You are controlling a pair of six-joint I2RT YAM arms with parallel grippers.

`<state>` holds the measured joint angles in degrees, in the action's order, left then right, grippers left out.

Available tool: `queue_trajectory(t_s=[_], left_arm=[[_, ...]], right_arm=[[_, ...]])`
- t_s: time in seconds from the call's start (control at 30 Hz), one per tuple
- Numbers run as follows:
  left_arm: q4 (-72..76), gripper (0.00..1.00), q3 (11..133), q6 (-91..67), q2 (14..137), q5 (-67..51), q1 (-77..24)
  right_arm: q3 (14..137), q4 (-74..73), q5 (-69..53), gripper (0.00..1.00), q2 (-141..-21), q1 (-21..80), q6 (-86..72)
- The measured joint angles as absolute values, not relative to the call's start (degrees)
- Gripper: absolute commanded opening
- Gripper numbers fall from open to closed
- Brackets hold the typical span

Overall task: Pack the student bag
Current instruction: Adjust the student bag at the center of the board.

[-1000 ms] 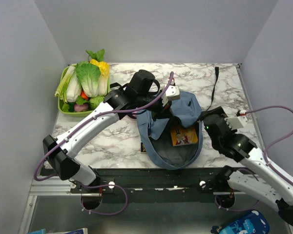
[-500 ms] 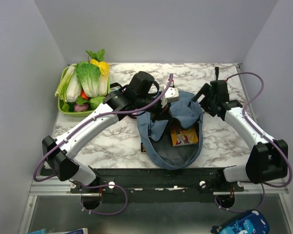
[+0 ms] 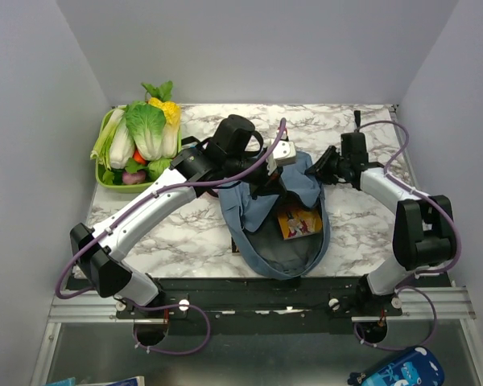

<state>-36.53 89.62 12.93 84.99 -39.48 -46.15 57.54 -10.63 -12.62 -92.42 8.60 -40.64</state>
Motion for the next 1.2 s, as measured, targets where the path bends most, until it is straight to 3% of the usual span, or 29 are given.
queue_trajectory(t_s=[0.07,0.27,0.53,0.8,0.83,0.87,1.03,1.07,1.17,1.2], left_arm=[[-36.5,0.0,89.6,12.9,85.0,-39.3,-46.1],[-36.5,0.0,92.4,12.9,86.5,-37.1,-46.1],[-40.2,0.0,109.6,13.9,96.1,-34.9,-46.4],[-41.8,0.0,118.7,14.1,107.1,-34.6,-49.0],[-41.7,0.0,119.6,14.2,108.5,-34.5,-49.3],[-41.7,0.0,120.0,14.3,109.3,-34.3,-49.5],[-41.6,0.0,119.5,15.4,111.2,-33.4,-49.6],[-41.2,0.0,118.7,15.5,111.1,-33.3,-49.5],[-38.9,0.0,114.7,15.4,109.8,-31.9,-49.0],[-38.5,0.0,113.8,15.4,109.6,-31.6,-48.9]], right_arm=[[57.4,-9.5,-14.1,0.01,-92.6,8.6,-41.3],[56.6,-8.7,-14.1,0.01,-90.9,7.7,-43.5],[56.6,-14.0,-7.8,0.01,-79.4,-1.5,-44.0],[68.1,-17.8,-3.1,0.01,-83.6,-7.2,-39.4],[69.2,-18.0,-3.2,0.03,-84.6,-7.2,-39.0],[69.8,-18.0,-3.5,0.19,-85.3,-7.2,-38.6],[69.0,-19.0,-4.4,0.58,-84.9,-7.1,-37.2],[68.2,-19.0,-4.6,0.74,-83.9,-7.1,-36.8],[65.8,-19.7,-5.2,1.0,-79.0,-6.9,-36.3],[65.5,-19.9,-5.3,1.0,-76.7,-6.7,-35.9]])
